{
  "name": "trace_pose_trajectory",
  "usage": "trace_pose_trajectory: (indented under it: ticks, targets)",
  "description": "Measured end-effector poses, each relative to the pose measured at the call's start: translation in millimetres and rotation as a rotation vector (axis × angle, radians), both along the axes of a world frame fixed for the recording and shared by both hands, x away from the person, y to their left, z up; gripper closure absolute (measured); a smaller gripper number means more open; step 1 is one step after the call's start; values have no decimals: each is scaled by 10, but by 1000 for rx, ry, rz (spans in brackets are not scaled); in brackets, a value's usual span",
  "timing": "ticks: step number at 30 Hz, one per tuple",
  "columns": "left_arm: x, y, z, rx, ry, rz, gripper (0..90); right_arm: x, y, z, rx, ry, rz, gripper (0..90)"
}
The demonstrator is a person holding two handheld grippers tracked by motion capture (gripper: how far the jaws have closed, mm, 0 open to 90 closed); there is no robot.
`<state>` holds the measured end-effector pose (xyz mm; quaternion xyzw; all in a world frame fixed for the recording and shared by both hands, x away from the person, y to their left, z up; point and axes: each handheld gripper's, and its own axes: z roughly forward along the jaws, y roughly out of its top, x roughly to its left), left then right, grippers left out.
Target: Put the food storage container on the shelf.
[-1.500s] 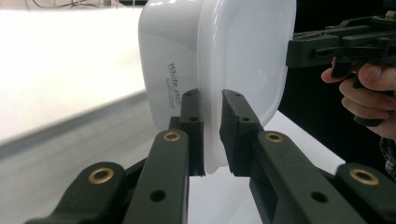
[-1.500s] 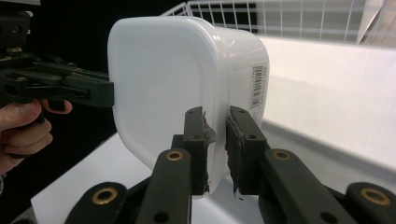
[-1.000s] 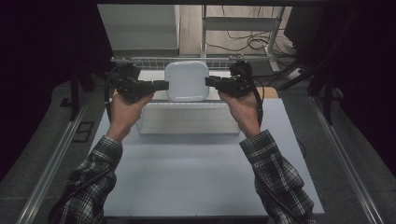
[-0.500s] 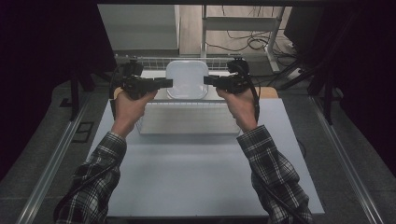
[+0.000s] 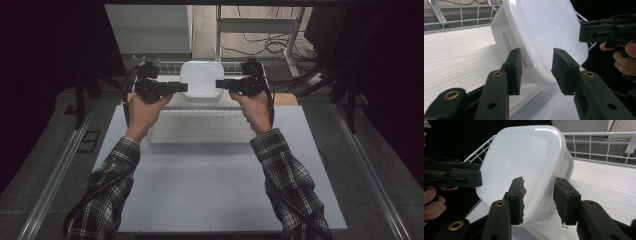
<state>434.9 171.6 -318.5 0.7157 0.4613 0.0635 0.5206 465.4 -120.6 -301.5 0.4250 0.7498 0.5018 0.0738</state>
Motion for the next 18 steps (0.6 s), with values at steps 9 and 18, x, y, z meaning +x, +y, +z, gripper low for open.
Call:
trace_pose_trajectory:
  ticks: [9,18]
  targets:
    - [131,4,-17,29,-38,76,375,51,71,8,-59,-41,-63,455]
    - [156,-44,-13,117,-147,147,201,120,64,-7,-96,-100,-83,260]
